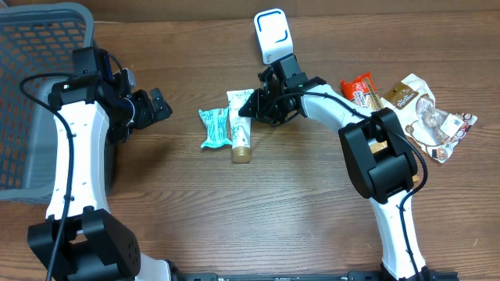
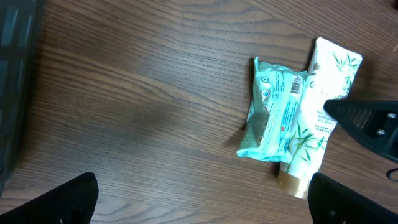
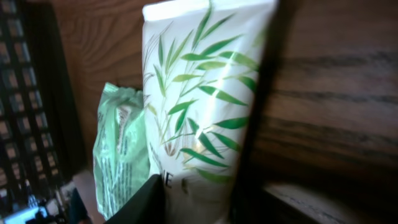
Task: Scan the item barcode
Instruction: 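Reach the right gripper to the Pantene tube and grasp it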
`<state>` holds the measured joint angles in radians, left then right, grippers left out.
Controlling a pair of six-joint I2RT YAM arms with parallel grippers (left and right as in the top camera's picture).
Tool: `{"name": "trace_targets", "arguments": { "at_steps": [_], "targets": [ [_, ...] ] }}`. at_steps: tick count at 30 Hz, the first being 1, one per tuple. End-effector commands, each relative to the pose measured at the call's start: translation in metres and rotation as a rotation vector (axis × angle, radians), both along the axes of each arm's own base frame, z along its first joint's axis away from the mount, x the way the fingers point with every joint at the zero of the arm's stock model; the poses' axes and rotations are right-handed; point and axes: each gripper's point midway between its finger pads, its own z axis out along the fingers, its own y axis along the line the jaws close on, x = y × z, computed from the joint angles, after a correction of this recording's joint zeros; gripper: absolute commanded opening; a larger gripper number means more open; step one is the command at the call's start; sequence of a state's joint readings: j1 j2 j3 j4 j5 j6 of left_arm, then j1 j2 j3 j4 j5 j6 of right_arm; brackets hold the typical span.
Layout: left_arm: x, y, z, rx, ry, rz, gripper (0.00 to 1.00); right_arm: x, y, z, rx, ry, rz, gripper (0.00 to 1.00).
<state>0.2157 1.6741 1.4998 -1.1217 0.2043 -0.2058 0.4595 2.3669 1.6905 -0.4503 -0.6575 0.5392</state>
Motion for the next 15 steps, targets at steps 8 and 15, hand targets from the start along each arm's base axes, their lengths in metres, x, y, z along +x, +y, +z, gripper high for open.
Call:
{"name": "trace_targets", "arguments": {
  "at_steps": [8, 15],
  "targets": [
    [0.004, -0.001, 0.003, 0.010, -0.012, -0.024, 1.00, -0.017, -0.011, -0.025, -0.021, 0.105, 0.019, 0.04],
    [0.004, -0.001, 0.003, 0.010, -0.012, -0.024, 1.00, -0.008, -0.065, 0.027, -0.372, 0.011, -0.051, 0.04]
  ]
}}
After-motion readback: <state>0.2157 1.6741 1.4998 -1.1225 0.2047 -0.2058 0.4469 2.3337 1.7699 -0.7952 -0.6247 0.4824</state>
